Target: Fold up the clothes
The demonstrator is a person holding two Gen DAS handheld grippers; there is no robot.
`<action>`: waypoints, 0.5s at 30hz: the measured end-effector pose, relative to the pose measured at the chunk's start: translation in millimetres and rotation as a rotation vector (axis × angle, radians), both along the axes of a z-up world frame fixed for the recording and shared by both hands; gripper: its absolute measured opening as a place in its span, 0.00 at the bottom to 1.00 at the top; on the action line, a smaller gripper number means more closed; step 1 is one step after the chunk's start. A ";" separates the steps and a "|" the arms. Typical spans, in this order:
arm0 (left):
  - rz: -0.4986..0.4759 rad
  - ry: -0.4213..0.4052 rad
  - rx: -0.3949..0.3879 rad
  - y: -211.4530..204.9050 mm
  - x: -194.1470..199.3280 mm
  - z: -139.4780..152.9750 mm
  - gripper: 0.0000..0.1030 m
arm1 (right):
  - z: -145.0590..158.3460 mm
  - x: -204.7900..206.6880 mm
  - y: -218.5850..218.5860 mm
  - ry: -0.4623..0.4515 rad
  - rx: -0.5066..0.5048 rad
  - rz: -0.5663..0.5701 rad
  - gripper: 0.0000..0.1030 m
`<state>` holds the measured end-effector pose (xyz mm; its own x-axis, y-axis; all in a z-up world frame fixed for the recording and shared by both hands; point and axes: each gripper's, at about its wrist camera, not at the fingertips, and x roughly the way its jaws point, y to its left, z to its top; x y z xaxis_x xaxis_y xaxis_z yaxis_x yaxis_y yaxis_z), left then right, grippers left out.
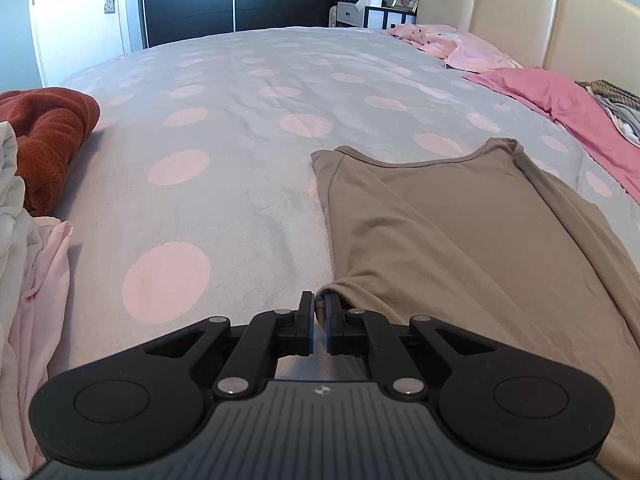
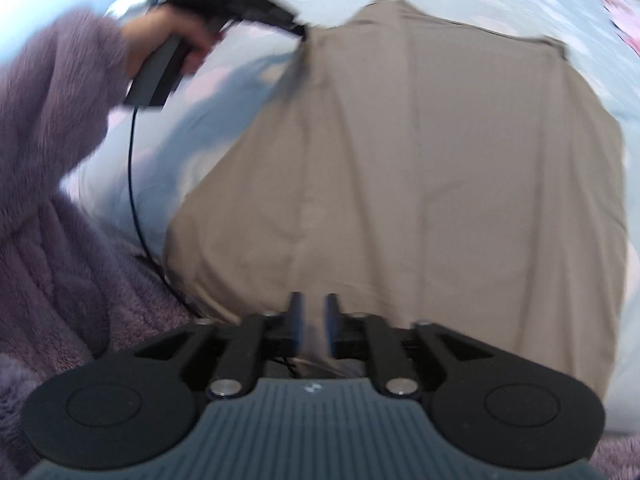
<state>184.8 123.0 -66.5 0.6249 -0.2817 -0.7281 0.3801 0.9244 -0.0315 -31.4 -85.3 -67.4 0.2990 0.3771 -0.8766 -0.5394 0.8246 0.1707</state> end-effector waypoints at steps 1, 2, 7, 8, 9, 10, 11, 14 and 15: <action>-0.001 0.000 -0.002 0.3 0.2 0.6 0.03 | -1.6 -4.0 9.6 -0.015 -0.028 0.029 0.36; -0.001 0.001 -0.003 0.5 0.4 1.2 0.03 | -3.1 -8.0 19.2 -0.029 -0.056 0.057 0.36; -0.001 0.000 -0.011 0.8 -0.2 0.0 0.03 | -17.4 -12.7 36.0 -0.042 -0.130 0.131 0.21; 0.000 0.001 -0.015 1.4 0.0 0.2 0.03 | -21.4 -13.9 38.3 -0.047 -0.149 0.138 0.17; 0.000 0.002 -0.020 1.9 0.1 0.4 0.03 | -25.4 -15.0 40.6 -0.052 -0.168 0.145 0.07; -0.001 0.004 -0.026 2.8 0.6 0.4 0.03 | -25.0 -14.6 40.6 -0.056 -0.175 0.147 0.01; 0.000 0.006 -0.033 4.1 1.3 0.3 0.03 | -22.8 -14.5 39.7 -0.049 -0.170 0.146 0.01; 0.011 0.022 -0.065 8.5 3.8 -1.0 0.03 | -11.2 -12.2 35.0 -0.019 -0.121 0.149 0.01; 0.019 0.030 -0.077 10.3 4.9 -1.5 0.03 | -6.3 -10.9 32.8 -0.004 -0.092 0.151 0.01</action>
